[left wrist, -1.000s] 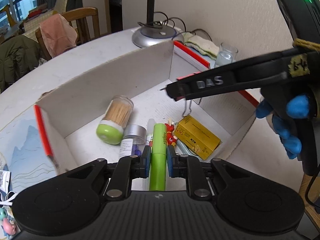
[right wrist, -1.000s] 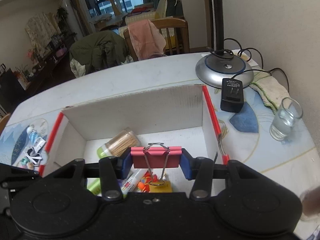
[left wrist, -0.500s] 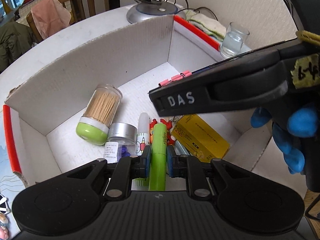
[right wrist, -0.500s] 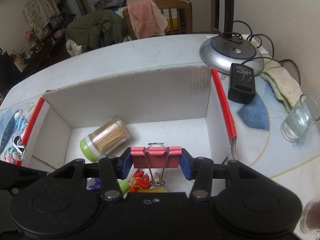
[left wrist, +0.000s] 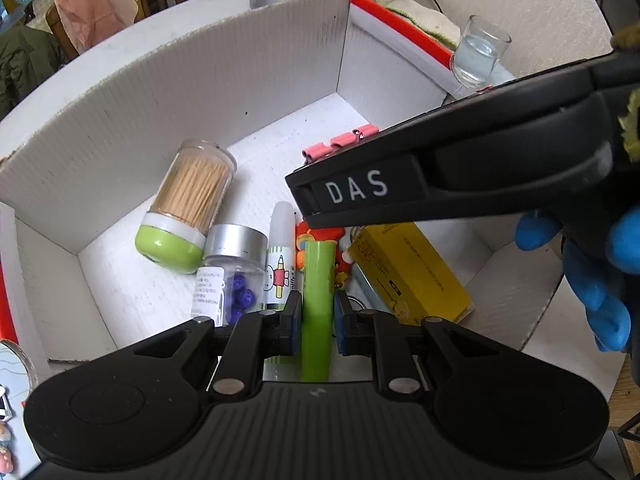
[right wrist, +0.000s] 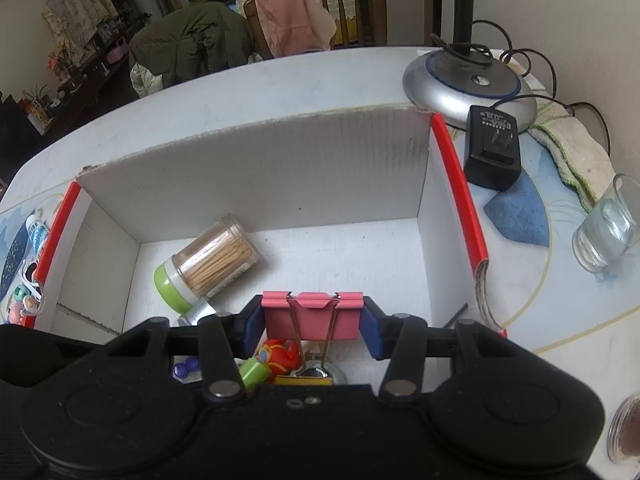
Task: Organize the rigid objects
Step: 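Carry marker and binder clip into the shoebox and open both tools, then withdraw both tools from the shoebox toward the mat, then grasp the teal sharpener with left tool while right tool grasps the pink figurine, then carry sharpener and figurine into the shoebox and open both tools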
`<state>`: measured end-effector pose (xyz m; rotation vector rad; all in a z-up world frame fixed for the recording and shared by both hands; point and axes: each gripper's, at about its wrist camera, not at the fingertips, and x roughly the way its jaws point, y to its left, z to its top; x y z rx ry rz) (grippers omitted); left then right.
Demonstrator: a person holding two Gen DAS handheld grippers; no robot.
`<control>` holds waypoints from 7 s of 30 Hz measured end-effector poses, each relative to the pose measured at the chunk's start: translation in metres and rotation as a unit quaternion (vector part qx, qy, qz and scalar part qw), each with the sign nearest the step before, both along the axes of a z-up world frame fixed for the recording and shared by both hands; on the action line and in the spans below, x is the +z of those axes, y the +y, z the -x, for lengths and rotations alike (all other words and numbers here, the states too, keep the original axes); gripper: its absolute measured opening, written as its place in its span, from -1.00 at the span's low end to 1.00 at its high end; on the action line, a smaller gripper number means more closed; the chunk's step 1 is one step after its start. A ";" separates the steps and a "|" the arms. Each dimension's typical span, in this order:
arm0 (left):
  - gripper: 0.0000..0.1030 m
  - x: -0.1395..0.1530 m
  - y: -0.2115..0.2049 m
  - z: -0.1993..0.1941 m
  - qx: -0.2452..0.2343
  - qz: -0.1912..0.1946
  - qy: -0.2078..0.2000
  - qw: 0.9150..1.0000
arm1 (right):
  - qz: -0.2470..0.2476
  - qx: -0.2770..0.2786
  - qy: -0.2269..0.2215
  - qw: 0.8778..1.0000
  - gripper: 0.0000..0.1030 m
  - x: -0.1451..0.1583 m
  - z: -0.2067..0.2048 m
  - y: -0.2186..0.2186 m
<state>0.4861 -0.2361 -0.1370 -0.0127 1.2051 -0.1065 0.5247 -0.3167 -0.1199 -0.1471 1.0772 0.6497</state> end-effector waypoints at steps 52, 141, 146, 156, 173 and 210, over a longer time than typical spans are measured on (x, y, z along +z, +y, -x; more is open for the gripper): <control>-0.66 0.102 0.070 0.147 0.080 0.063 -0.176 0.979 | -0.077 0.016 -0.083 0.993 0.64 0.094 0.106 -0.012; 0.81 -0.031 0.358 0.215 0.242 0.015 -0.153 0.958 | 0.001 0.258 -0.106 0.960 0.88 -0.033 0.242 0.318; 0.42 -0.028 0.353 0.217 0.230 0.024 -0.161 0.959 | 0.002 0.264 -0.103 0.959 0.76 -0.037 0.238 0.322; -0.23 -0.026 0.351 0.218 0.231 0.034 -0.158 0.959 | 0.012 0.274 -0.104 0.956 0.49 -0.038 0.240 0.323; -0.25 0.003 0.359 0.253 0.252 0.042 -0.171 0.951 | -0.015 0.206 -0.102 0.973 0.50 0.001 0.250 0.270; -0.25 0.116 0.199 0.245 0.140 0.041 -0.248 0.958 | -0.092 0.056 -0.146 0.983 0.51 0.097 0.226 0.074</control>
